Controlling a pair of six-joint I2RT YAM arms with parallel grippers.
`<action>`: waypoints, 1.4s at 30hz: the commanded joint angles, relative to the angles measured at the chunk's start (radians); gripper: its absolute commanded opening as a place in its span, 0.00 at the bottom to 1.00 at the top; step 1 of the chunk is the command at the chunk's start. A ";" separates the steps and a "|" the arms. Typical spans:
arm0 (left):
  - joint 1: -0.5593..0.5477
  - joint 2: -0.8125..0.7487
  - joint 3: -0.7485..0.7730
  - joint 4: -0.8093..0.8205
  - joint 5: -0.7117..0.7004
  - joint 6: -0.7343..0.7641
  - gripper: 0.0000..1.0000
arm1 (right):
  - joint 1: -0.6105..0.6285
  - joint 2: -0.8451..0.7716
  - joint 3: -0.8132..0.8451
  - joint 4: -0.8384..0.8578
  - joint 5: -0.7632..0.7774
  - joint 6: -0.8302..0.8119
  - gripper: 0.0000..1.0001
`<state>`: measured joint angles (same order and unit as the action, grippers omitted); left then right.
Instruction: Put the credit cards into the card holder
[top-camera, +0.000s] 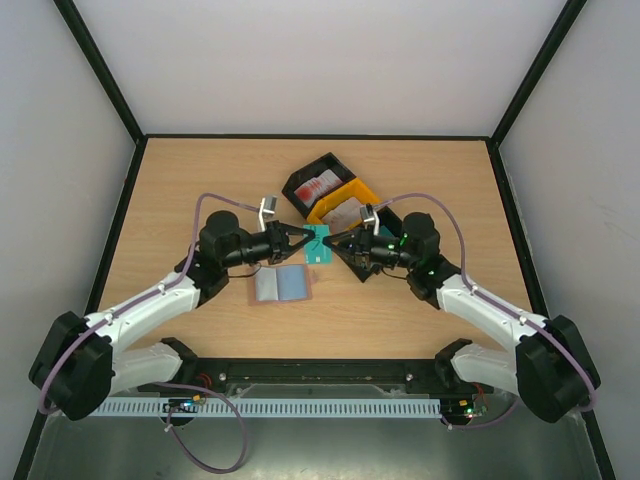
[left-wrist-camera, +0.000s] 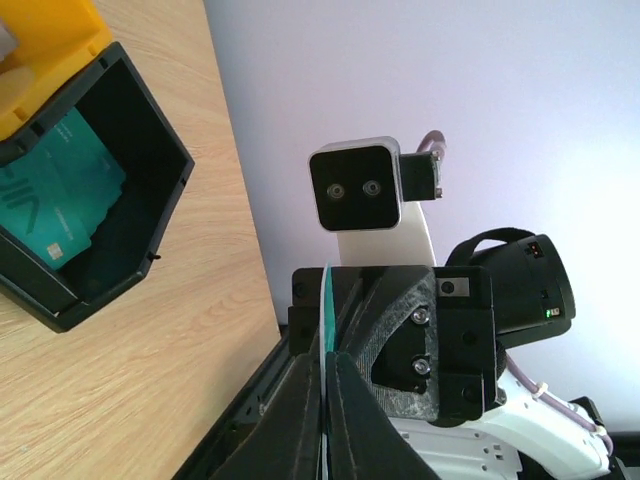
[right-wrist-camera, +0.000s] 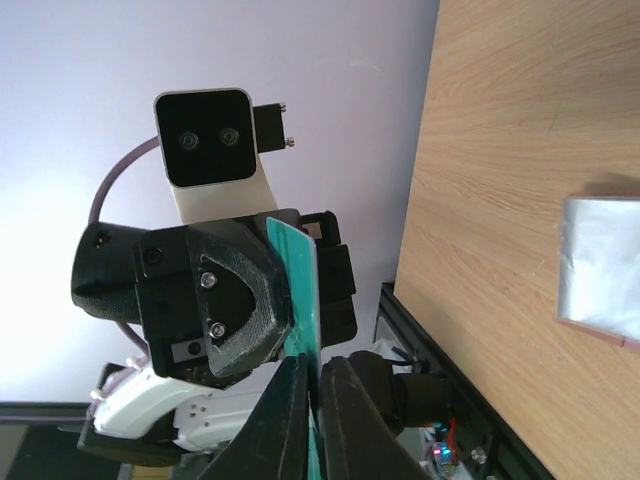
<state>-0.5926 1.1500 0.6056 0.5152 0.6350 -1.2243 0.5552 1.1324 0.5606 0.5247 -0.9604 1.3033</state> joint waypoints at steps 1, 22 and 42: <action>0.002 -0.026 -0.033 -0.045 -0.023 0.052 0.02 | 0.005 0.013 0.000 0.050 -0.005 -0.012 0.14; 0.126 -0.185 -0.206 -0.557 -0.355 0.370 0.03 | 0.448 0.555 0.502 -0.888 0.911 -0.517 0.36; 0.169 0.034 -0.295 -0.263 -0.236 0.339 0.02 | 0.466 0.712 0.563 -0.968 0.935 -0.463 0.29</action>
<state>-0.4355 1.1656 0.3202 0.1799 0.3820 -0.8787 1.0149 1.8233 1.1152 -0.4080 -0.0425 0.8165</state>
